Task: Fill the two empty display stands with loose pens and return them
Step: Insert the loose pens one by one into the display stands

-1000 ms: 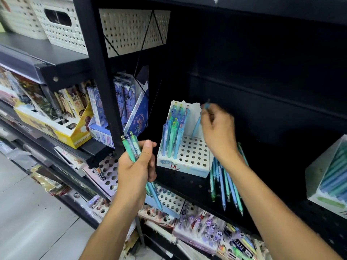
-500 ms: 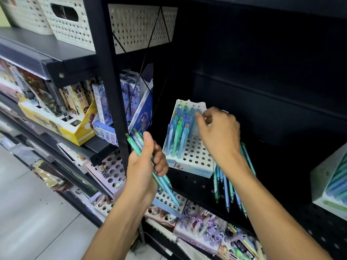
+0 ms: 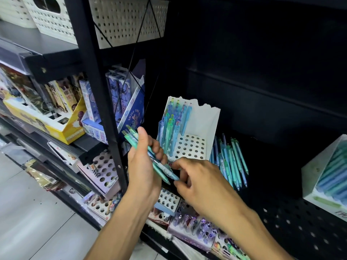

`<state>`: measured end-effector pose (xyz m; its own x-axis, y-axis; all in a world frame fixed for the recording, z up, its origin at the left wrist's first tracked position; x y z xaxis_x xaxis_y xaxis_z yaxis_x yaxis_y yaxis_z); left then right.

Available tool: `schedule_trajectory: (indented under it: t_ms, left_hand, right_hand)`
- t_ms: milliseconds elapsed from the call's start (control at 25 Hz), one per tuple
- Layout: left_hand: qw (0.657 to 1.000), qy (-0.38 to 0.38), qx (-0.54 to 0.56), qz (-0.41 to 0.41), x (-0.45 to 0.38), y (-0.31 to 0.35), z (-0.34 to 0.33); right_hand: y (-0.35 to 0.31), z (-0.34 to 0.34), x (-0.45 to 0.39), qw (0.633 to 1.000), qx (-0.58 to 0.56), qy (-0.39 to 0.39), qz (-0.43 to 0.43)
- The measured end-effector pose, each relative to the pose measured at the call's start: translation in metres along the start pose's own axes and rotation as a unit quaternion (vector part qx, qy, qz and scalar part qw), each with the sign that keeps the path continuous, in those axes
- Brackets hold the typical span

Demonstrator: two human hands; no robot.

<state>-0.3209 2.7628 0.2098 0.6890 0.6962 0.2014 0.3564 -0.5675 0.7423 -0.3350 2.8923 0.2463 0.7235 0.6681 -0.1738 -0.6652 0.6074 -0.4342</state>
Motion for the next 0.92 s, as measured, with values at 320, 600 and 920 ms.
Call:
schedule_trajectory:
  t_ms: [320,600,920]
  left_hand:
    - [0.996,0.024,-0.046,-0.078,-0.008,0.013,0.01]
    - [0.992,-0.018,-0.097,-0.083,-0.002,0.01,0.014]
    - [0.99,-0.085,-0.107,-0.042,-0.001,0.009,0.008]
  right_hand:
    - [0.047,0.041,-0.058,0.925,-0.21,0.287,-0.132]
    - [0.057,-0.005,-0.107,0.955,-0.107,0.252,-0.117]
    - [0.05,-0.008,-0.097,0.971,0.01,0.197,-0.133]
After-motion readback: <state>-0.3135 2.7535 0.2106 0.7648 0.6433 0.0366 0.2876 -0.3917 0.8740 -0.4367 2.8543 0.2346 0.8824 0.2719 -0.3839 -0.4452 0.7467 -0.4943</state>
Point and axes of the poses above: each hand's wrist, its own x-axis away from the middle knuckle, its own z-axis out of the back of the hand, y = z × x, the point moved 3 cm from there along -x, towards the middle knuckle, and after that the axes turned 7 degrees about y, right-handed, at the moved point
